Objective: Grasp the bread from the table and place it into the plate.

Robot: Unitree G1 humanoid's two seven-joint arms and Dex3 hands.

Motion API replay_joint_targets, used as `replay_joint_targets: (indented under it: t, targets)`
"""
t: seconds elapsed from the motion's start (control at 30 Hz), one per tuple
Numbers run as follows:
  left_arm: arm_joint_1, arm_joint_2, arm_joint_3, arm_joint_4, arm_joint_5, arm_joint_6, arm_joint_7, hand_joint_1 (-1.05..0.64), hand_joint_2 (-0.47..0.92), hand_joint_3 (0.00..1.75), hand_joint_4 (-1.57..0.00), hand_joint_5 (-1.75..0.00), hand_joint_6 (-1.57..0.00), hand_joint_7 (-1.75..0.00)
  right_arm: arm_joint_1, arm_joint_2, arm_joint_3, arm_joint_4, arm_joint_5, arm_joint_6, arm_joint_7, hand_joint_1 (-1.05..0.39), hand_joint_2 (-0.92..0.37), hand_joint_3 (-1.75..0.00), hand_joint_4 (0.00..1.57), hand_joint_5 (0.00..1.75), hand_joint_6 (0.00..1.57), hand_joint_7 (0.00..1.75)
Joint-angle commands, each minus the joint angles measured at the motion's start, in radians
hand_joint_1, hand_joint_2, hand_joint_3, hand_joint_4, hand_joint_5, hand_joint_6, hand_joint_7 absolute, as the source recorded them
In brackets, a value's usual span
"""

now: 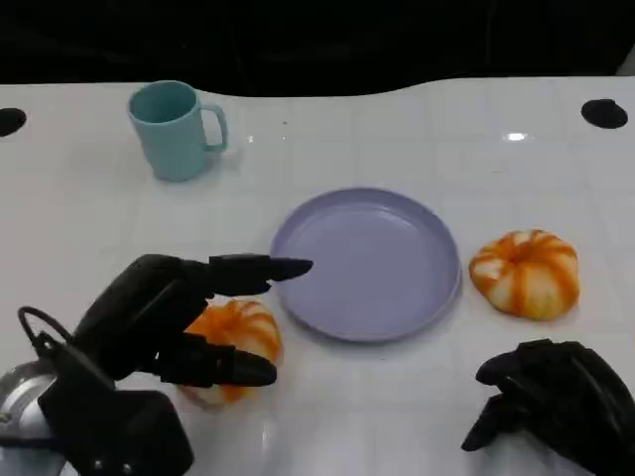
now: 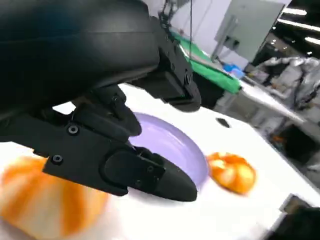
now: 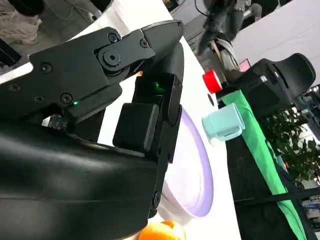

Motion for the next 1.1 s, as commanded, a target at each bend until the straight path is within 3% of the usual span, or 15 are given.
replay_joint_targets:
  t: [0.03,0.13,0.33,0.57,0.8,0.83,0.87,0.9,0.93,0.97,1.0,1.1]
  targets:
    - [0.028,0.056,-0.030,-0.107,0.168,0.086,0.087,-0.87,0.92,0.08,-0.67,0.00,-0.32,0.00,0.010,-0.014,-0.006,-0.010,0.008,0.011,0.002,-0.74,-0.76,0.00,1.57,0.34,1.57,0.11]
    - [0.052,0.092,-0.057,-0.202,0.284,0.175,0.084,-0.90,0.92,0.10,-0.59,0.00,-0.16,0.00,0.015,-0.014,-0.005,-0.017,0.006,0.011,0.001,-0.74,-0.75,0.00,1.57,0.34,1.57,0.11]
    - [0.081,0.156,-0.109,-0.317,0.380,0.299,0.027,-0.94,0.92,0.09,-0.46,0.00,-0.01,0.00,0.012,-0.013,-0.003,-0.015,0.004,0.009,0.001,-0.75,-0.75,0.00,1.57,0.35,1.57,0.12]
    - [0.103,0.202,-0.155,-0.417,0.469,0.424,-0.045,-1.00,0.92,0.07,-0.36,0.00,0.00,0.00,0.010,-0.011,-0.004,-0.012,0.005,0.001,0.008,-0.76,-0.76,0.00,1.57,0.37,1.57,0.13]
    - [0.096,0.207,-0.201,-0.433,0.542,0.521,-0.088,-1.01,0.92,0.06,-0.37,-0.02,-0.06,-0.05,0.009,-0.009,-0.003,-0.009,0.001,-0.005,0.004,-0.77,-0.76,0.00,1.57,0.37,1.57,0.14]
    - [0.094,0.206,-0.209,-0.427,0.551,0.528,-0.083,-1.01,0.92,0.05,-0.20,-0.69,-0.02,-0.31,0.008,-0.008,-0.003,-0.007,0.001,-0.008,0.006,-0.77,-0.76,0.00,1.57,0.37,1.57,0.14]
    - [0.092,0.205,-0.216,-0.420,0.560,0.536,-0.078,-1.02,0.92,0.04,-0.10,-1.21,-0.01,-0.45,0.007,-0.008,-0.004,-0.006,0.004,-0.009,0.008,-0.76,-0.76,0.00,1.57,0.37,1.57,0.14]
    - [0.088,0.205,-0.226,-0.413,0.574,0.546,-0.078,-1.02,0.92,0.04,-0.05,-1.47,-0.01,-0.52,0.007,-0.007,-0.004,-0.005,0.005,-0.008,0.009,-0.76,-0.76,0.00,1.57,0.37,1.57,0.14]
    - [0.083,0.204,-0.235,-0.405,0.587,0.556,-0.077,-1.02,0.92,0.04,-0.02,-1.63,0.00,-0.57,0.007,-0.007,-0.004,-0.005,0.006,-0.009,0.010,-0.76,-0.76,0.00,1.57,0.37,1.57,0.13]
    - [0.078,0.202,-0.244,-0.397,0.599,0.566,-0.077,-1.02,0.92,0.04,-0.01,-1.69,0.00,-0.58,0.008,-0.007,-0.005,-0.005,0.007,-0.008,0.010,-0.76,-0.76,0.00,1.57,0.36,1.57,0.13]
    - [0.072,0.200,-0.252,-0.386,0.607,0.575,-0.074,-1.03,0.92,0.04,0.00,-1.72,0.00,-0.60,0.008,-0.008,-0.004,-0.005,0.007,-0.010,0.011,-0.76,-0.76,0.00,1.57,0.36,1.57,0.13]
    - [0.051,0.194,-0.276,-0.345,0.621,0.594,-0.062,-1.03,0.92,0.05,0.00,-1.74,0.00,-0.89,0.008,-0.008,-0.005,-0.004,0.007,-0.009,0.010,-0.75,-0.76,0.00,1.57,0.35,1.57,0.12]
